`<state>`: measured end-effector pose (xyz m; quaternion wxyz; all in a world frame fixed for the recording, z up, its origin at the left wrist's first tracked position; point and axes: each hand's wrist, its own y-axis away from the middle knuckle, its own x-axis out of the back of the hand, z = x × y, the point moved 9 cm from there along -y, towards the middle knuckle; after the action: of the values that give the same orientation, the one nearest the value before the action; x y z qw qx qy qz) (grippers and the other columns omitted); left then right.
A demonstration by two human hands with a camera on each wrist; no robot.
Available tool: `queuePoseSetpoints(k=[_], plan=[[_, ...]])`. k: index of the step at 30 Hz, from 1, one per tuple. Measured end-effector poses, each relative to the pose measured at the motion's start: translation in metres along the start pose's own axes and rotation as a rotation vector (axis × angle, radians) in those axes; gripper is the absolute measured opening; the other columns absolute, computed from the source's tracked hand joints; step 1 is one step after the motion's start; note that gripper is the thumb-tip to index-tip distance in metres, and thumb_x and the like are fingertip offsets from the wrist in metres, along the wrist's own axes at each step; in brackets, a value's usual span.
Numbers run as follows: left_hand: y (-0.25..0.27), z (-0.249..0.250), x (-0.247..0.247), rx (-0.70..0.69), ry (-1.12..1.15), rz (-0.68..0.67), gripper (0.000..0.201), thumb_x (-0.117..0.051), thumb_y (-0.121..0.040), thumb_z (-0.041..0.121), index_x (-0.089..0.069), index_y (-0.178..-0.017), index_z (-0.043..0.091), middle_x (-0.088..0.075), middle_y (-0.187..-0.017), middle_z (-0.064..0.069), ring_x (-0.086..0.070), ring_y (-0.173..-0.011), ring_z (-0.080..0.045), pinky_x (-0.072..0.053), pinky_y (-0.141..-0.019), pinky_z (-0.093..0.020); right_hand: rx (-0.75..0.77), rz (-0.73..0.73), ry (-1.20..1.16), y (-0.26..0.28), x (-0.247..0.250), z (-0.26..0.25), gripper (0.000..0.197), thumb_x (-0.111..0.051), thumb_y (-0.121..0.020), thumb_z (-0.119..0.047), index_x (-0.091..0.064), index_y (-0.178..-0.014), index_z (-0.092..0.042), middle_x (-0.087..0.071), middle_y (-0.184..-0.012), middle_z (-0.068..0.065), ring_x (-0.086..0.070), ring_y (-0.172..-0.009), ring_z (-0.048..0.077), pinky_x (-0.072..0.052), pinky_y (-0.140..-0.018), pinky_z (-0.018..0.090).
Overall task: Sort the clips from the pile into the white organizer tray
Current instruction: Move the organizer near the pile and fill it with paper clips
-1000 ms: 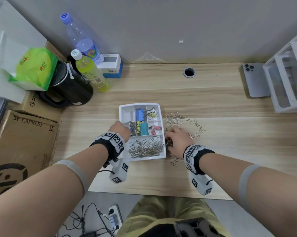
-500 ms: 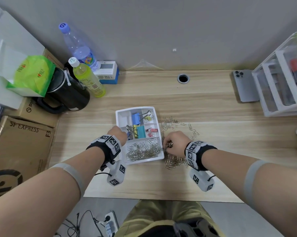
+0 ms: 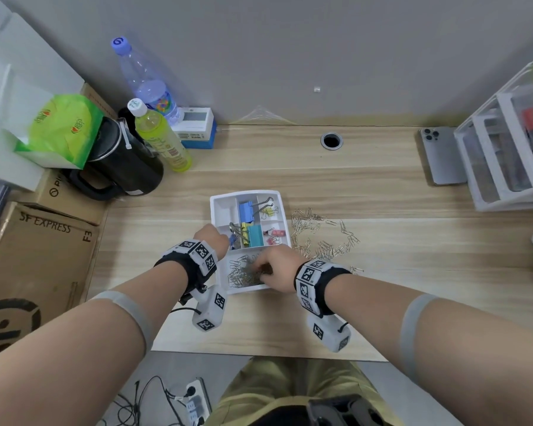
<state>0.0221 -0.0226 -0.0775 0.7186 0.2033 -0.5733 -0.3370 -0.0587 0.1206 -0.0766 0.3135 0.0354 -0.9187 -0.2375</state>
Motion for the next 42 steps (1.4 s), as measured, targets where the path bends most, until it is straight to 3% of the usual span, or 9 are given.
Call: queuePoseSetpoints(k=[7, 12, 16, 20, 28, 31, 35, 37, 42], plan=[[0.003, 0.0, 0.006, -0.023, -0.055, 0.037, 0.017, -0.042, -0.095, 0.011, -0.044, -0.078, 0.007, -0.046, -0.072, -0.007, -0.054, -0.076, -0.03, -0.052, -0.07, -0.039, -0.076, 0.245, 0.088, 0.012, 0.049, 0.025, 0.03, -0.056, -0.087, -0.016, -0.068, -0.113, -0.028, -0.064, -0.113, -0.008, -0.062, -0.089, 0.011, -0.057, -0.08, 0.033], [0.003, -0.009, 0.012, -0.009, -0.107, 0.05, 0.009, -0.041, -0.097, 0.014, -0.045, -0.095, 0.006, -0.047, -0.076, -0.004, -0.045, -0.063, -0.016, -0.039, -0.061, -0.029, -0.239, 0.176, 0.26, 0.008, 0.067, 0.067, 0.056, -0.057, -0.083, -0.019, -0.047, -0.138, -0.016, -0.042, -0.146, 0.008, -0.038, -0.136, 0.028, -0.036, -0.113, 0.044], [0.001, -0.016, 0.012, 0.006, -0.128, 0.054, 0.017, -0.039, -0.097, 0.016, -0.047, -0.108, 0.006, -0.047, -0.082, -0.003, -0.044, -0.064, -0.014, -0.035, -0.054, -0.027, -0.225, 0.154, 0.341, -0.007, 0.069, 0.067, 0.071, -0.06, -0.08, -0.026, -0.033, -0.146, -0.018, -0.028, -0.153, 0.007, -0.027, -0.141, 0.028, -0.032, -0.114, 0.049], [-0.001, -0.016, 0.01, -0.014, -0.148, 0.071, 0.033, -0.039, -0.097, 0.017, -0.047, -0.124, 0.001, -0.053, -0.106, -0.012, -0.048, -0.078, -0.02, -0.033, -0.055, -0.027, -0.236, 0.12, 0.41, -0.018, 0.07, 0.069, 0.065, -0.056, -0.085, -0.025, -0.033, -0.144, -0.015, -0.034, -0.146, 0.007, -0.033, -0.134, 0.028, -0.037, -0.109, 0.047], [-0.004, -0.015, 0.01, -0.022, -0.122, 0.106, 0.019, -0.039, -0.096, 0.019, -0.046, -0.106, 0.004, -0.049, -0.08, -0.004, -0.047, -0.063, -0.015, -0.032, -0.049, -0.029, -0.184, -0.008, 0.473, -0.004, 0.042, 0.068, 0.023, -0.054, -0.088, -0.023, -0.06, -0.108, -0.014, -0.053, -0.107, 0.002, -0.051, -0.103, 0.023, -0.05, -0.086, 0.037], [-0.005, -0.01, 0.01, -0.024, -0.131, 0.107, 0.015, -0.04, -0.096, 0.019, -0.045, -0.101, 0.006, -0.049, -0.082, -0.006, -0.047, -0.064, -0.017, -0.033, -0.052, -0.029, -0.191, -0.065, 0.425, 0.003, 0.034, 0.07, 0.02, -0.05, -0.089, -0.024, -0.063, -0.101, -0.014, -0.057, -0.104, 0.003, -0.058, -0.099, 0.026, -0.052, -0.082, 0.039], [-0.006, -0.009, 0.009, -0.026, -0.122, 0.109, 0.013, -0.04, -0.095, 0.019, -0.044, -0.098, 0.007, -0.05, -0.078, -0.005, -0.049, -0.064, -0.018, -0.036, -0.055, -0.029, -0.206, 0.099, 0.383, 0.003, 0.058, 0.07, 0.026, -0.049, -0.09, -0.02, -0.059, -0.112, -0.011, -0.051, -0.114, 0.007, -0.05, -0.11, 0.027, -0.05, -0.089, 0.041], [-0.006, -0.009, 0.009, -0.03, -0.119, 0.111, 0.014, -0.04, -0.096, 0.019, -0.044, -0.099, 0.007, -0.047, -0.075, -0.003, -0.049, -0.064, -0.017, -0.036, -0.053, -0.028, -0.272, 0.158, 0.388, 0.003, 0.072, 0.08, 0.045, -0.057, -0.084, -0.017, -0.051, -0.128, -0.008, -0.045, -0.13, 0.01, -0.045, -0.119, 0.027, -0.047, -0.098, 0.042], [-0.009, -0.01, 0.008, -0.035, -0.118, 0.125, 0.016, -0.039, -0.096, 0.021, -0.045, -0.099, 0.006, -0.051, -0.079, -0.006, -0.05, -0.065, -0.019, -0.038, -0.055, -0.029, -0.395, 0.136, 0.431, 0.007, 0.075, 0.106, 0.059, -0.06, -0.081, -0.016, -0.041, -0.137, -0.011, -0.038, -0.138, 0.007, -0.038, -0.126, 0.026, -0.046, -0.101, 0.041]])
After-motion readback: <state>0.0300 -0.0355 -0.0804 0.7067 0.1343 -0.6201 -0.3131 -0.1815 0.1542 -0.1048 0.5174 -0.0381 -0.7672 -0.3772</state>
